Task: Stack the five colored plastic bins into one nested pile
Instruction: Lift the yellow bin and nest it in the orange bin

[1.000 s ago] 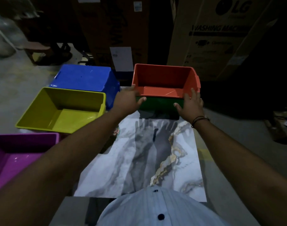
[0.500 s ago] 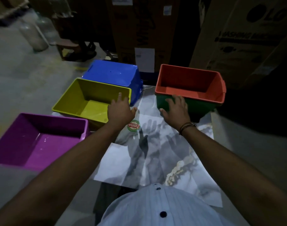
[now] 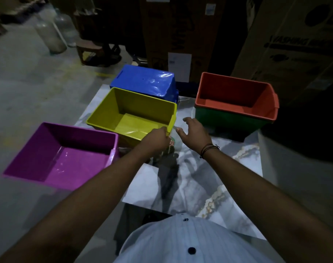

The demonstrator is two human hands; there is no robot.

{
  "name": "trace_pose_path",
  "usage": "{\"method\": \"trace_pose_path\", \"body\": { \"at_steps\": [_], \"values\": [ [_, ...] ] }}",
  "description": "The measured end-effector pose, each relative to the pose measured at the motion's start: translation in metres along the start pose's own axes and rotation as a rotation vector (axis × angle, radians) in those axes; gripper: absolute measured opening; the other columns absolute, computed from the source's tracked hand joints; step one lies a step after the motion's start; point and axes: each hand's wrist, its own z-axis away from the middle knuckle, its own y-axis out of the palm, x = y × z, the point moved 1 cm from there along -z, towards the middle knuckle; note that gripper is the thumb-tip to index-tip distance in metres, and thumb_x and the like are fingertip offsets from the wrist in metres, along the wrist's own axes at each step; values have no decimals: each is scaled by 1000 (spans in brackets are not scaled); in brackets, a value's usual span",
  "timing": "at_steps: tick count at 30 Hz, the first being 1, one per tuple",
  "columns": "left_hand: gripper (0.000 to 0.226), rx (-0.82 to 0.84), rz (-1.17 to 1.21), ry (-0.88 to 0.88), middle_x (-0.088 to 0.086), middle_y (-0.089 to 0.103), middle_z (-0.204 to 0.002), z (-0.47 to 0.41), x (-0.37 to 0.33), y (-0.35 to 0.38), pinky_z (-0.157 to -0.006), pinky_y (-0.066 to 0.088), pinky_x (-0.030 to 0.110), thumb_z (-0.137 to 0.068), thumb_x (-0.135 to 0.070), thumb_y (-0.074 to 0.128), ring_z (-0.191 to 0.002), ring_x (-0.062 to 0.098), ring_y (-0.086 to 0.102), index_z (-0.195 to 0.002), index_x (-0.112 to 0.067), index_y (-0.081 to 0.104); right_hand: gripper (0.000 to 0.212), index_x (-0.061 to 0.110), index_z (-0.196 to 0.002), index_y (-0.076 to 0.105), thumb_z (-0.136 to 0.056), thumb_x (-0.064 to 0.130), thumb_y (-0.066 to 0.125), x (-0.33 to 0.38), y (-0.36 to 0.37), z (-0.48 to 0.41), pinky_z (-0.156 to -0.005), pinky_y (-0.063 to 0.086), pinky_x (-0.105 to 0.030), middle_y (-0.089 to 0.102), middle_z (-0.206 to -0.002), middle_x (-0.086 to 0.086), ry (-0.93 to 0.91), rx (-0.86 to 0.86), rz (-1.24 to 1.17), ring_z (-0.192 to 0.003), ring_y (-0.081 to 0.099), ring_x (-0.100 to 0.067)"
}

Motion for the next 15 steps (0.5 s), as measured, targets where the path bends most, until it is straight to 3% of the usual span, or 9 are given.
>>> {"method": "trace_pose_path", "body": {
  "at_steps": [5,10,15],
  "values": [
    [30,174,31,195,23,69,-115,6,-30,13,-86,52,51,-101,-18,49,-102,41,63,-125,-6,61,50,7,-131,54,-94,40,59,-9,3,6,-86,52,-44,60,-118,-19,121,-39,-46,-108,59,-36],
    [34,255,41,300,21,70,-113,5,-52,26,-85,51,51,-95,-9,49,-98,38,62,-126,-7,63,47,7,-127,54,-91,35,65,-35,-12,17,-80,51,-40,62,-112,-18,241,-106,-68,-103,60,-35],
    [45,276,56,329,6,63,-142,0,-64,28,-100,50,41,-98,-19,56,-124,28,61,-144,-19,58,44,5,-129,53,-90,24,62,-61,-31,29,-78,50,-41,62,-116,-20,302,-139,0,-103,60,-39]
  ]
}}
